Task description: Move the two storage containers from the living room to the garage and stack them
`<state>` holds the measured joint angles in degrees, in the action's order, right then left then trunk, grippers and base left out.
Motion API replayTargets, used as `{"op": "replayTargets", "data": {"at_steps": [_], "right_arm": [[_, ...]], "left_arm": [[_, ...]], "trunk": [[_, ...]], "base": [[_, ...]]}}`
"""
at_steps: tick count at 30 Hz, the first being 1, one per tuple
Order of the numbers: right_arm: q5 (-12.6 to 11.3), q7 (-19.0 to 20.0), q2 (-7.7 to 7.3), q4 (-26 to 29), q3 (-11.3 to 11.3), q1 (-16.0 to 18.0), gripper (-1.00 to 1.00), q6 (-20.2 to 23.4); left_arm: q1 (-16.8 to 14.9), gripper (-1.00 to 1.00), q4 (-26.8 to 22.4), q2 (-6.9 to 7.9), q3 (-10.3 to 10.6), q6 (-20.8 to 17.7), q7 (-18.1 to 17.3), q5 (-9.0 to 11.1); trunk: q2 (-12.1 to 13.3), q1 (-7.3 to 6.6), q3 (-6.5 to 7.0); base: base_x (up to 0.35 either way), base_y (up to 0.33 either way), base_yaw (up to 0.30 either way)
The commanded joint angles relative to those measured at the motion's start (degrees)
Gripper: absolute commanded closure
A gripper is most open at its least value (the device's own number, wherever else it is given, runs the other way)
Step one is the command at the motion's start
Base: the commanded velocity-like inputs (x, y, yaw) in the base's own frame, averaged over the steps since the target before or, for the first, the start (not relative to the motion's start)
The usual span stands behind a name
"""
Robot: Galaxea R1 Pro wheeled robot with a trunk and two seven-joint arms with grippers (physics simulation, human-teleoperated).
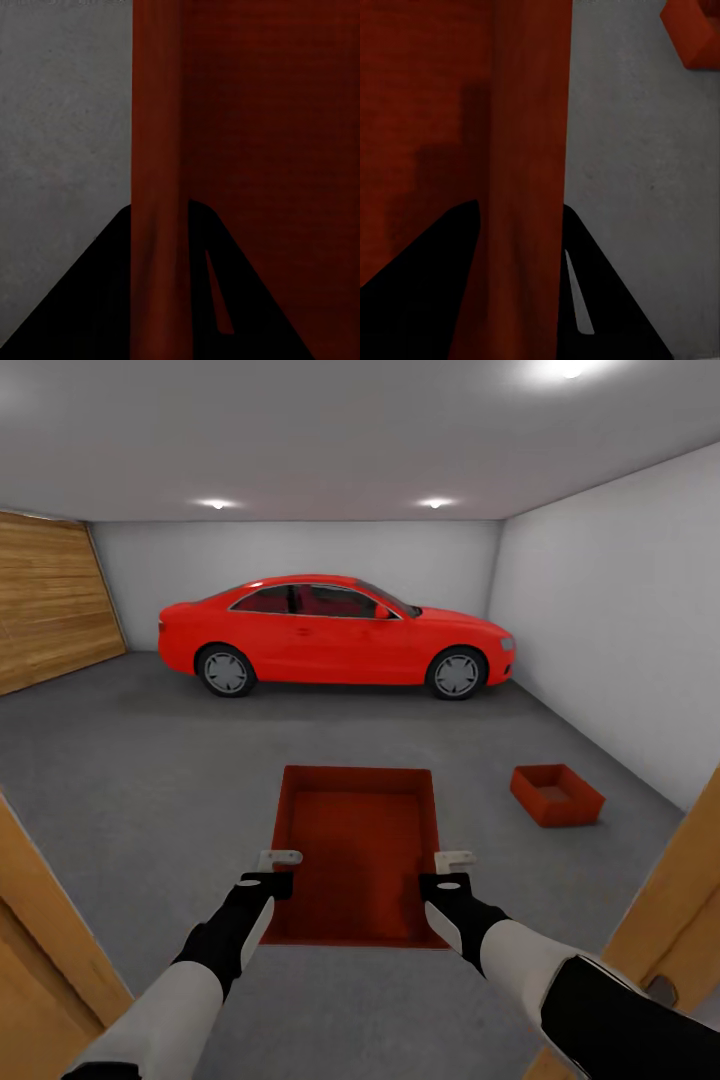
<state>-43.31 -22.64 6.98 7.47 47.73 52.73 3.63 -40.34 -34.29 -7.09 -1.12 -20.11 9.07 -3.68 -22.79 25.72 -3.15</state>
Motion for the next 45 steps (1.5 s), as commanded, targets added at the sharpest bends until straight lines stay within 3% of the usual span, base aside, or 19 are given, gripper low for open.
{"op": "replayTargets", "data": {"at_steps": [1, 45], "right_arm": [[0.5, -0.1, 0.4, 0.1, 1.2, 0.1, 1.0, 0.2], [0.5, 0.0, 0.4, 0.1, 1.2, 0.1, 1.0, -0.8]], "left_arm": [[0.0, 1.0, 0.0, -0.47, 0.3, -0.4, 0.1, -0.5], [0.0, 1.0, 0.0, -0.47, 0.3, -0.4, 0.0, -0.4]], "trunk": [[-0.1, 0.07, -0.13], [-0.1, 0.07, -0.13]], "base": [[0.322, 0.0, 0.0], [0.322, 0.0, 0.0]]}}
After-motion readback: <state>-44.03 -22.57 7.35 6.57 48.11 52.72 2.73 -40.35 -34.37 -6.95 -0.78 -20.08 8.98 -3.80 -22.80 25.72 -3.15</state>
